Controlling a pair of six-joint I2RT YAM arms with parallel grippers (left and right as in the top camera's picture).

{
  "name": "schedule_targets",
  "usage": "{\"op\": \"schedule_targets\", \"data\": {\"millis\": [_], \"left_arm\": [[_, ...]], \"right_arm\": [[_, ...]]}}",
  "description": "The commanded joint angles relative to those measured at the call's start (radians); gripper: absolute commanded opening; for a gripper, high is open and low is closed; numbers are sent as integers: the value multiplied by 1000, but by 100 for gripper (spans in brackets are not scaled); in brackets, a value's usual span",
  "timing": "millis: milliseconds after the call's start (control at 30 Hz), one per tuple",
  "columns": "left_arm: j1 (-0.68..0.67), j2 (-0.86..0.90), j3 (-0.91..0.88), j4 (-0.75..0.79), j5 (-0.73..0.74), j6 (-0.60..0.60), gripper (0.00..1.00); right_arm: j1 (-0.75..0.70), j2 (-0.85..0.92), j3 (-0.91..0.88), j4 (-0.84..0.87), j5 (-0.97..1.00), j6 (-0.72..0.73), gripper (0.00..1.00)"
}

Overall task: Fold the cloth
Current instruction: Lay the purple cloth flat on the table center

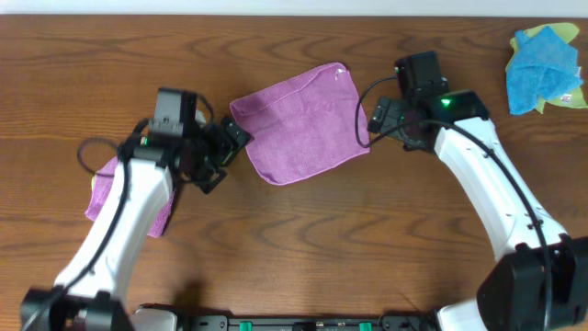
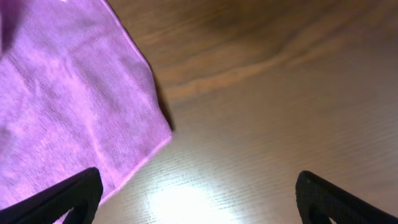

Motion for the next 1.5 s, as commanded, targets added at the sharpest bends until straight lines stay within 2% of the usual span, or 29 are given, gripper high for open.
{"op": "schedule_targets", "data": {"millis": [0,167,300,467,800,1133,1467], "left_arm": [[27,-98,-103,61,20,-60,97],[30,-138,-290,298,94,-153,95],[15,-137,-397,479,97,-208,95],[-17,-110,-422,527,67,-222,95],[-94,78,-422,737,72,-285,95],[-135,119,-422,775,17,-298,95],[-180,167,-422,801,-36,-319,100]], "right_arm": [[-39,3,-72,56,-167,-79,99],[-61,3,-191,216,-299,-101,99],[-63,3,-256,320,-355,-100,99],[-63,14,-319,411,-384,-47,99],[-63,63,-341,486,-371,-40,99],[-63,162,-341,557,-364,-16,99],[-63,178,-341,603,-372,-6,99]]}}
